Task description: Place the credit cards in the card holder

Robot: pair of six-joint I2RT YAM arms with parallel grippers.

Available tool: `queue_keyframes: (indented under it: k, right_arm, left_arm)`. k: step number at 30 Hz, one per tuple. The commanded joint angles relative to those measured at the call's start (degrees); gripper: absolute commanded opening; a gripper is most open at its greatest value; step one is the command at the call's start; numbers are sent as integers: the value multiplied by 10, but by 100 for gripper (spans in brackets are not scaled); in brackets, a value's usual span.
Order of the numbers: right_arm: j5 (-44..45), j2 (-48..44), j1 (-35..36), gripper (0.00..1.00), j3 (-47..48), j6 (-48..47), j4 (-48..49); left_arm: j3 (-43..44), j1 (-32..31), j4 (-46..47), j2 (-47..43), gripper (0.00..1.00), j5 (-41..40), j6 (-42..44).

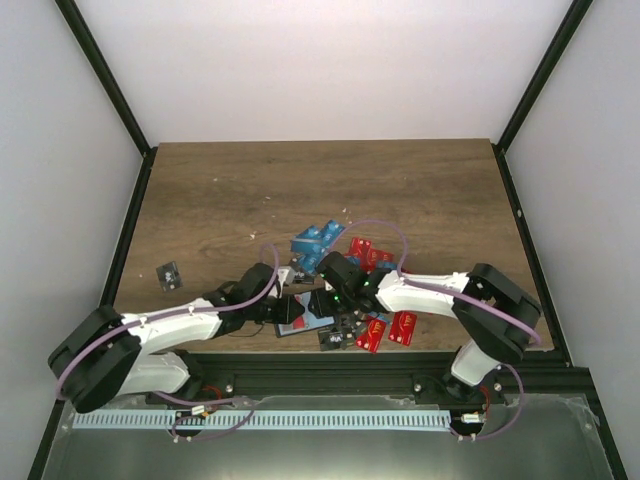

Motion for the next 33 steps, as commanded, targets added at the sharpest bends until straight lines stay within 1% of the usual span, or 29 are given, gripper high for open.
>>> queue_keyframes:
  k: [1,6,12,19,24,33]
  right_arm:
    - [43,14,-2,46,10,11,-15]
    - [89,19,-5,46,17,18,-39]
    - [128,2,-14,47,15,29,-53]
    - [138,-11,-30,48,-8,34,-47]
    - [113,7,-37,48,-13,26,-34]
    - [10,29,-37,48,-14,15,34]
  left_arm:
    - [13,-5,53,35,9,19,16]
    - [13,-6,42,62,9,-9,22]
    - [13,-7,13,77,9,-65,26]
    - [16,-6,-11,94,9,-127,26]
    - [23,-6,-33,107,9,-165,29]
    - [39,-3,-89,102,9,-248,32]
